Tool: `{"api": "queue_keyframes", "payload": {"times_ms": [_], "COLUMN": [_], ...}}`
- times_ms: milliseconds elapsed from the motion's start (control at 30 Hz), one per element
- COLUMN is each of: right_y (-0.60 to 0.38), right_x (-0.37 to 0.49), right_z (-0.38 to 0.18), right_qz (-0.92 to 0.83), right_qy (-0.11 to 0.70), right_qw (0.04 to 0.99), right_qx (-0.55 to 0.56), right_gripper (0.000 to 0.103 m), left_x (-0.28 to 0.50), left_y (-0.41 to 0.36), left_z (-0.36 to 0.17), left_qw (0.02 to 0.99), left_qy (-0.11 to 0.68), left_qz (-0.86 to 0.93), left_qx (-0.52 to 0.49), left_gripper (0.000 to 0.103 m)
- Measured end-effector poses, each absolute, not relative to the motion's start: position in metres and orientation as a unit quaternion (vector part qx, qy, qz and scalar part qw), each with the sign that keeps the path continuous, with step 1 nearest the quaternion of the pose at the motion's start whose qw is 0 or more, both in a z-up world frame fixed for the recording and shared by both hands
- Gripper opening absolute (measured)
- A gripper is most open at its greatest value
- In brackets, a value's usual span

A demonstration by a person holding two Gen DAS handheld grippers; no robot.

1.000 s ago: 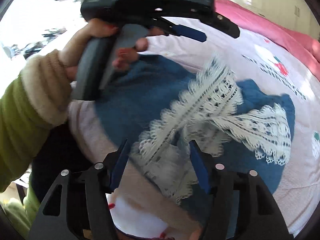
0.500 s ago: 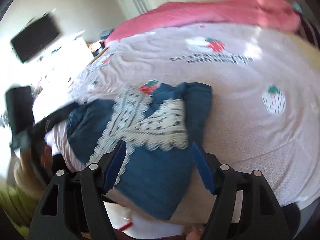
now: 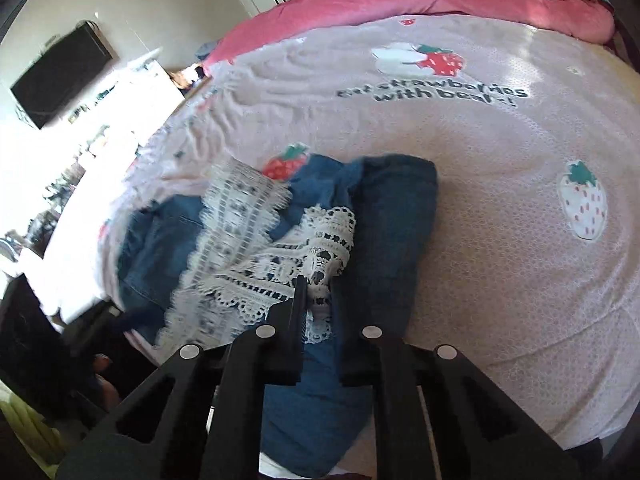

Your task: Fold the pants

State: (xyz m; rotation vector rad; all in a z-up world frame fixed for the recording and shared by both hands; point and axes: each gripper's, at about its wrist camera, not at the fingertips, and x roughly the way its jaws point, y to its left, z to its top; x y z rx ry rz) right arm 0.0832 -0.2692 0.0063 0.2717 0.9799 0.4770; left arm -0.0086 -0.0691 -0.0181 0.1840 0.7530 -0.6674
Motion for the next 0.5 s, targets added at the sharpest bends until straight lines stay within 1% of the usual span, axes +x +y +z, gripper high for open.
{"api": "queue_keyframes", "payload": {"times_ms": [100, 200, 367, 500], "right_y": [-0.256, -0.235, -0.199, -0.179], "right_x": [0.100, 0.128, 0.187, 0.204], "right_z": [0.029, 0.039, 0.015, -0.010], "right_qz": [0.244, 0.247, 0.230, 0.235], "right_qy": [0.443, 0.436, 0.477, 0.499], "right_qw": [0.852, 0.857, 0.841, 0.829], "right_qx": [0.137, 0.123, 0.110, 0.096], "right_gripper": [0.010, 0.010, 0.010, 0.010], "left_x": [-0.005, -0.002, 0.000, 0.002], "left_y": [-0.068, -0.064, -0.056, -0.054], "left_z": [-0.029, -0.032, -0.035, -0.036], "left_qw": [0.868, 0.866, 0.866, 0.864], "left_qy": [0.378, 0.384, 0.387, 0.388], "left_qz": [-0.310, -0.311, -0.310, -0.315], "left_qx": [0.090, 0.077, 0.069, 0.058], "left_gripper": [0.064, 0.064, 0.064, 0.064]}}
